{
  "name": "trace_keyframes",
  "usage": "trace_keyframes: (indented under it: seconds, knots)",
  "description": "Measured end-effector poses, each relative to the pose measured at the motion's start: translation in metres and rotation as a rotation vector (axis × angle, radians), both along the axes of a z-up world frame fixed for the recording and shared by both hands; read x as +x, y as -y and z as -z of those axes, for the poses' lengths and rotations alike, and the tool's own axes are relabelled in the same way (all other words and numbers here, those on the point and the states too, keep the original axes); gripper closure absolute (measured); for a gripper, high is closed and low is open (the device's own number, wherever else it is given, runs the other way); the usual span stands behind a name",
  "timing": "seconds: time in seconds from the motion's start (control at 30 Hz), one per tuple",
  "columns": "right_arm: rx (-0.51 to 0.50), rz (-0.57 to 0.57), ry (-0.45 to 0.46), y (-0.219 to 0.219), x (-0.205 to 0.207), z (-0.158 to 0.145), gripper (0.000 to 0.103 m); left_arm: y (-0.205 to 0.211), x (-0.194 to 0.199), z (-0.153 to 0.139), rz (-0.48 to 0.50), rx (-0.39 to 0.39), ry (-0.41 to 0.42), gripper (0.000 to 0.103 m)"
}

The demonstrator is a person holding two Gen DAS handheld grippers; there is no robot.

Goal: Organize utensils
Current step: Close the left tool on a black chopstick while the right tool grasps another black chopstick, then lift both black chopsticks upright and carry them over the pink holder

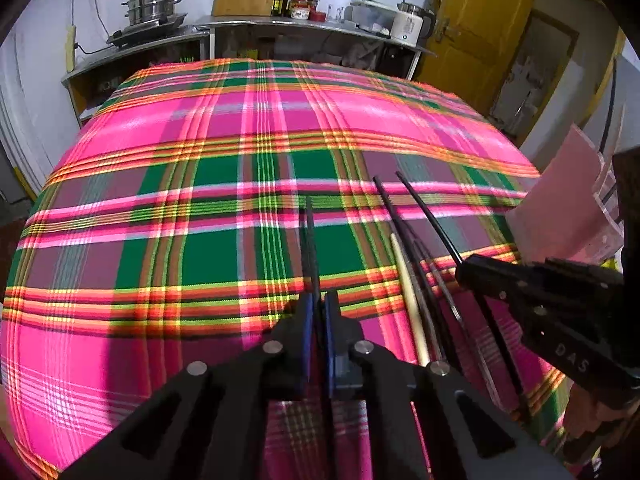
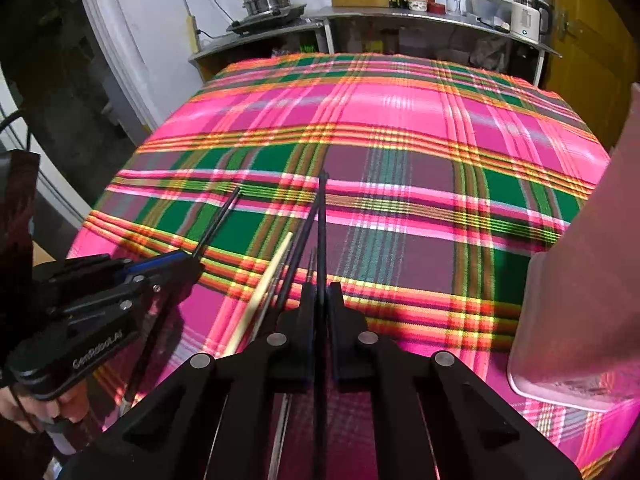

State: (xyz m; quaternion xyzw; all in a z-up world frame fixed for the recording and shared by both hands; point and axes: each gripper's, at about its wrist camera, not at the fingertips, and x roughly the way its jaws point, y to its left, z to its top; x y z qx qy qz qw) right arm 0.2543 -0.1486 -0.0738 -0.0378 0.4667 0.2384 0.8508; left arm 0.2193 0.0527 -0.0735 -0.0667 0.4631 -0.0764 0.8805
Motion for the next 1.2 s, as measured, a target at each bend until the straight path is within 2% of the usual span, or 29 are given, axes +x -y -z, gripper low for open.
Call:
trace_keyframes:
  seconds: [0.23,0.6,1.2]
  knots:
    - [0.057,0.002,0.059,0.012,-0.019,-0.034,0.097,-0.002,-0.015,-0.034,0.004,-0.032,0.061,0.097]
    - [0.129,0.029,0.151,0.039,-0.054,-0.084,0.097,0.002,-0.048,-0.09,0.021,-0.04,0.165,0.097]
    - [0.206,0.098,0.255,0.087,-0.093,-0.132,0.097,0.014,-0.083,-0.149,0.058,-0.074,0.255,0.097]
